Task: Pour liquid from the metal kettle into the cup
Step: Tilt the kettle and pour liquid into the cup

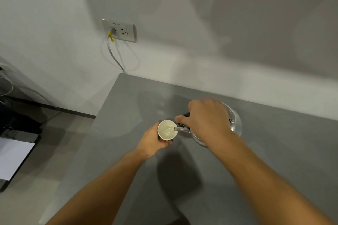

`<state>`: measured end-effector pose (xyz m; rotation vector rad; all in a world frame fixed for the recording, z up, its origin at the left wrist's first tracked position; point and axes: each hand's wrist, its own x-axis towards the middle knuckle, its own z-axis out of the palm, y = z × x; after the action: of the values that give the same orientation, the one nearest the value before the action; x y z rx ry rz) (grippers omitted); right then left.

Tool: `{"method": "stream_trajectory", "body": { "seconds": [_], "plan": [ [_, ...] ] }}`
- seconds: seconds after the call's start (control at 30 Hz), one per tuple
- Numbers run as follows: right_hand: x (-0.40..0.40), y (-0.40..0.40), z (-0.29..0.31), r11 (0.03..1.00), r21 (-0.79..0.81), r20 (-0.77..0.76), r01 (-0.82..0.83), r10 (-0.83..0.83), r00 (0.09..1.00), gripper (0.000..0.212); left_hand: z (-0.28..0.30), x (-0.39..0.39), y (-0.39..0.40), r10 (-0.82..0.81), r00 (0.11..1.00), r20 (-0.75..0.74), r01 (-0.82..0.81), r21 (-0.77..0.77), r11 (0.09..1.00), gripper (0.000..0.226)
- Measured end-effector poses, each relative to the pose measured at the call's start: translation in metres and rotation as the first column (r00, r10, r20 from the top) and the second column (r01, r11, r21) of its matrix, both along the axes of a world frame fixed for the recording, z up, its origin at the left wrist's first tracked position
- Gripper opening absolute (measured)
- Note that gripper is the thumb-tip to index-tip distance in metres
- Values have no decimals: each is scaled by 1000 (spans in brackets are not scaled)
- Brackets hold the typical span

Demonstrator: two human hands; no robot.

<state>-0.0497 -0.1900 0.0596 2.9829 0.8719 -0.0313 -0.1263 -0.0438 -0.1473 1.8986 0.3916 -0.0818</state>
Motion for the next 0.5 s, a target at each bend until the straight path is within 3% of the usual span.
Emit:
{"method": "stream_trajectory", "body": {
  "seconds": [0.5],
  "plan": [
    [-2, 4, 6, 1000, 7, -7, -5, 5, 1000, 45, 3, -1, 0, 5, 1000, -5, -5, 11, 1000, 65]
  ]
}}
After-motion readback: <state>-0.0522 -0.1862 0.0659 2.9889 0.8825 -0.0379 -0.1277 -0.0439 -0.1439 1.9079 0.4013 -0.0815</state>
